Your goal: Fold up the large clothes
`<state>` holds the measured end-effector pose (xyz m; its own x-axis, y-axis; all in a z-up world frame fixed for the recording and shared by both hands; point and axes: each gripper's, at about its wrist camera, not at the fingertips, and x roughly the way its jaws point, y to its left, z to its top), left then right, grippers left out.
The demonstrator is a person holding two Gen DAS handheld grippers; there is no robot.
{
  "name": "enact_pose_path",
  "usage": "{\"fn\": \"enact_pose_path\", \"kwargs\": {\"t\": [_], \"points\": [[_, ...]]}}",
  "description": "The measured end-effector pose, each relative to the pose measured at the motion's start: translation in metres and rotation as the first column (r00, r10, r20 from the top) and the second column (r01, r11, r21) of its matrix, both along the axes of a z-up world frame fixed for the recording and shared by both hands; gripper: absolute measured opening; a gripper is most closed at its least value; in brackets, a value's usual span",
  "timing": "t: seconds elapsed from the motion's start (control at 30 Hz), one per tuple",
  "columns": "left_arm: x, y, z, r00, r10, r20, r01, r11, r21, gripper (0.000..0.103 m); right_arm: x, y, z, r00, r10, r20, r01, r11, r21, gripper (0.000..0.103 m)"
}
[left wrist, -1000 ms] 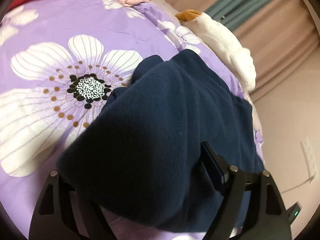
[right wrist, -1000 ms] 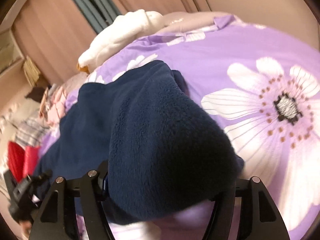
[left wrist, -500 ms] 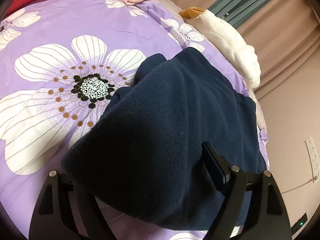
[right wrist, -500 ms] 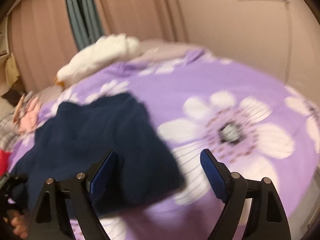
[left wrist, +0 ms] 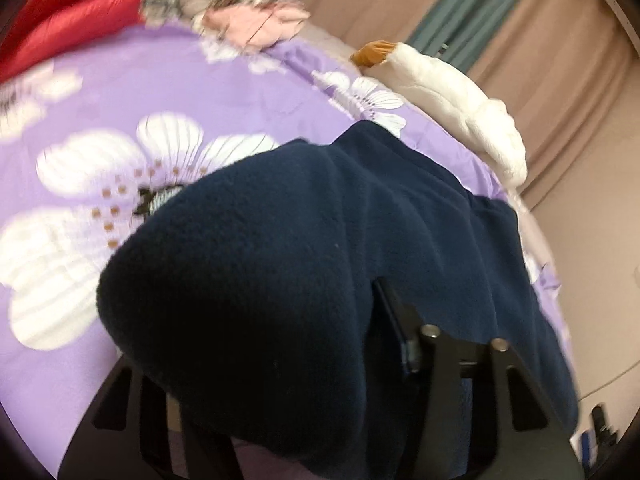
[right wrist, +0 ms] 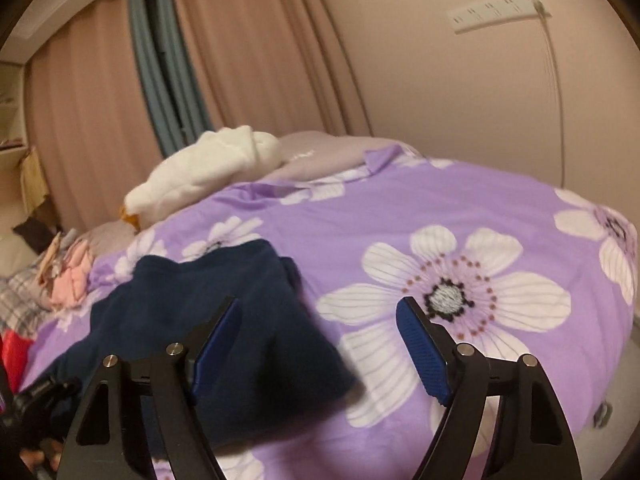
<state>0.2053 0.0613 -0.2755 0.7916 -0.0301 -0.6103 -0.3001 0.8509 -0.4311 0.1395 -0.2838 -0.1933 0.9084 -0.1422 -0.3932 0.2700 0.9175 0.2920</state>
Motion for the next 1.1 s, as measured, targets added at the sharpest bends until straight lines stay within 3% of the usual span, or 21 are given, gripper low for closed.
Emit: {"fn": "enact_pose_path", "kwargs": {"t": [0.13, 0.2, 0.3, 0.47, 0.6, 0.87, 1.1], "points": [[-0.004, -0.004, 0.012, 0.999, -0.012, 0.042, 0.01, 0.999, 0.036, 0.041, 0.012, -0.004, -0.011, 0.996, -0.006, -0.086, 0.011, 0.998, 0.055, 0.081], [-0.007, -0.014, 0.026, 0.996, -0.047, 0.082, 0.037, 0.993, 0.113, 0.038, 0.017, -0.013, -0.016, 0.993, 0.012, -0.115, 0.004, 0.99, 0.141, 0.081], [-0.017, -0.037, 0.05, 0.981, -0.106, 0.161, 0.064, 0.968, 0.243, 0.035, 0.015, -0.024, -0.016, 0.993, -0.014, -0.119, 0.037, 0.981, 0.19, 0.081], [-0.028, -0.069, 0.078, 0.947, -0.213, 0.241, 0.135, 0.944, 0.301, 0.032, 0.0, -0.049, -0.012, 0.989, -0.104, -0.102, 0.126, 0.963, 0.24, 0.081], [-0.031, -0.091, 0.09, 0.927, -0.257, 0.271, 0.18, 0.943, 0.279, 0.032, -0.01, -0.073, -0.011, 0.979, -0.168, -0.115, 0.194, 0.942, 0.274, 0.081], [-0.041, -0.159, 0.098, 0.874, -0.379, 0.306, 0.274, 0.902, 0.334, 0.031, -0.034, -0.117, -0.018, 0.963, -0.235, -0.134, 0.269, 0.891, 0.366, 0.081], [-0.037, -0.219, 0.102, 0.817, -0.512, 0.266, 0.415, 0.842, 0.344, 0.031, -0.05, -0.144, -0.02, 0.949, -0.285, -0.132, 0.314, 0.862, 0.398, 0.081]]}}
